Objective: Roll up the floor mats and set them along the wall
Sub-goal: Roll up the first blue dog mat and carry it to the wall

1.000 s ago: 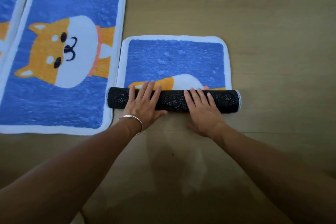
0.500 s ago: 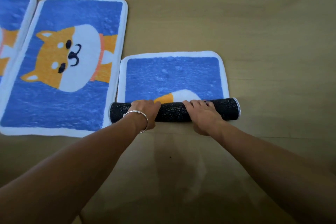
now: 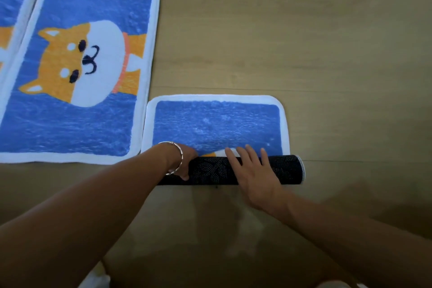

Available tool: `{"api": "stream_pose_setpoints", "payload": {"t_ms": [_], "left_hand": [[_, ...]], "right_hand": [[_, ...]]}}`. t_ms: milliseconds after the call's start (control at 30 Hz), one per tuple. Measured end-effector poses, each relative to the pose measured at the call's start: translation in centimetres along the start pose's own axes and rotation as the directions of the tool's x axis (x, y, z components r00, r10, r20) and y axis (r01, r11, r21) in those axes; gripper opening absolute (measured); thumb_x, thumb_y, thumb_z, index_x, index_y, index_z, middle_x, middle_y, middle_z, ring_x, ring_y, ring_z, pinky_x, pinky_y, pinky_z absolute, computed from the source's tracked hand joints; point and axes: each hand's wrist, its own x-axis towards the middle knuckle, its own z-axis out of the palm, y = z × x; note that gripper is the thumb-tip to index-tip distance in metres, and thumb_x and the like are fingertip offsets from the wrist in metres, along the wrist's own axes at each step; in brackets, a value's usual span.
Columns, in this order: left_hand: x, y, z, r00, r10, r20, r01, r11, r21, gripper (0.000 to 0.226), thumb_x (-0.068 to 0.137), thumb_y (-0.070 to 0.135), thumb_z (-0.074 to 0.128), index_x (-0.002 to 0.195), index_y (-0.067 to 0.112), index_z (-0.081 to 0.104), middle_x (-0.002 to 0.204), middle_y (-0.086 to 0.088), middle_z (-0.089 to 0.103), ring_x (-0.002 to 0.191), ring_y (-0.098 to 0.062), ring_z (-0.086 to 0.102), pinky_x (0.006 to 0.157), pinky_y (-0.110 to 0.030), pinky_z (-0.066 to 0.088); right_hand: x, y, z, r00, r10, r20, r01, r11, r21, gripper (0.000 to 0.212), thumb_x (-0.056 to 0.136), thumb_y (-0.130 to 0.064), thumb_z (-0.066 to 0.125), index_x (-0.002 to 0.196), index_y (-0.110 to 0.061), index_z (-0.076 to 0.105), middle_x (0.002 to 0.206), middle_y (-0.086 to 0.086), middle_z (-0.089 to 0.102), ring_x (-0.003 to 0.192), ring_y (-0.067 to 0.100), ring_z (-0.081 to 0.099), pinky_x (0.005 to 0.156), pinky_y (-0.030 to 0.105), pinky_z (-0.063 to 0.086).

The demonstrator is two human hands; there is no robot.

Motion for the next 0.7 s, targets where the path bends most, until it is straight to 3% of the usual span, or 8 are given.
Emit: {"api": "stream_pose_setpoints", "payload": {"t_ms": [67,133,200,300,433,500,600,700], "left_hand": [[0.4,-0.3,0.3,1.0,0.016,-0.013,-0.016,1.0,-0.012,0.046,0.078,0.025,0.072,0.12,0.016,0.054,0.118,-0.005,0.06,0.106,-0.024,0.058,0.086,-0.032,0.046],[0.7,-0.6,0.6,0.997,0.04,-0.07,-0.043,0.998,-0.039,0.053,0.076,0.023,0.074,0.123,0.015,0.051,0.125,-0.008,0.053,0.112,-0.026,0.055,0.091,-0.034,0.045],[0.6,-1.1,0.7,0.989,0.052,-0.139,-0.066,0.993,-0.095,0.067,0.076,0.021,0.075,0.135,0.016,0.042,0.132,-0.009,0.044,0.122,-0.027,0.046,0.099,-0.036,0.04],[0.0,-2.2,0.8,0.972,0.021,-0.233,-0.06,0.985,-0.164,0.081,0.082,0.024,0.069,0.148,0.02,0.021,0.146,-0.007,0.027,0.135,-0.027,0.029,0.109,-0.039,0.03],[-1.7,-1.1,0.7,0.895,-0.033,-0.446,0.054,0.998,0.035,0.078,0.087,0.023,0.055,0.15,0.025,0.009,0.154,-0.004,0.014,0.14,-0.025,0.018,0.114,-0.051,0.018],[-2.1,0.3,1.2,0.816,-0.071,-0.574,0.127,0.99,0.059,0.073,0.087,0.022,0.049,0.15,0.022,0.012,0.151,-0.005,0.02,0.138,-0.026,0.022,0.112,-0.055,0.013],[-1.7,1.9,3.3,0.695,-0.067,-0.716,0.16,0.985,0.063,0.068,0.085,0.027,0.046,0.148,0.016,0.025,0.145,-0.008,0.038,0.132,-0.028,0.037,0.107,-0.061,0.024],[-1.0,2.8,5.5,0.791,-0.107,-0.602,0.219,0.969,0.115,0.08,0.091,0.039,0.041,0.15,0.012,-0.005,0.157,-0.011,0.01,0.143,-0.03,0.013,0.107,-0.062,0.013]], "right_hand": [[-0.5,-1.2,1.2,0.998,0.029,-0.051,-0.03,0.999,-0.011,0.095,0.068,-0.019,0.076,0.148,-0.009,0.027,0.141,0.022,0.044,0.133,0.044,0.037,0.102,0.064,0.03],[-0.4,-1.6,2.0,0.997,0.057,-0.058,-0.058,0.998,-0.028,0.102,0.05,-0.021,0.085,0.141,-0.011,0.041,0.128,0.019,0.058,0.122,0.043,0.051,0.094,0.064,0.04],[0.3,-1.1,1.6,0.996,0.048,-0.072,-0.051,0.998,-0.044,0.094,0.071,-0.023,0.075,0.15,-0.013,0.024,0.142,0.019,0.043,0.134,0.042,0.036,0.104,0.063,0.03],[2.0,0.3,0.8,0.998,0.025,-0.062,-0.029,0.997,-0.074,0.074,0.098,-0.02,0.038,0.15,-0.018,-0.015,0.158,0.012,0.004,0.145,0.036,-0.001,0.114,0.056,0.002],[4.5,1.3,-0.8,0.999,0.033,0.011,-0.033,0.999,-0.013,0.092,0.091,-0.021,0.056,0.151,-0.021,-0.013,0.159,0.012,-0.003,0.146,0.035,-0.007,0.115,0.053,0.002],[5.3,1.8,-1.4,0.998,0.019,0.058,-0.02,1.0,0.013,0.101,0.084,-0.022,0.066,0.151,-0.022,-0.01,0.159,0.012,-0.004,0.145,0.035,-0.008,0.115,0.052,0.002],[6.2,2.2,-2.2,0.991,0.002,0.134,-0.009,0.999,0.05,0.11,0.079,-0.024,0.072,0.151,-0.022,-0.01,0.159,0.011,-0.006,0.145,0.034,-0.01,0.116,0.051,0.002],[6.8,2.5,-2.4,0.987,-0.008,0.161,-0.004,0.997,0.075,0.113,0.077,-0.025,0.073,0.15,-0.023,-0.013,0.159,0.01,-0.006,0.145,0.033,-0.01,0.117,0.05,0.002]]}}
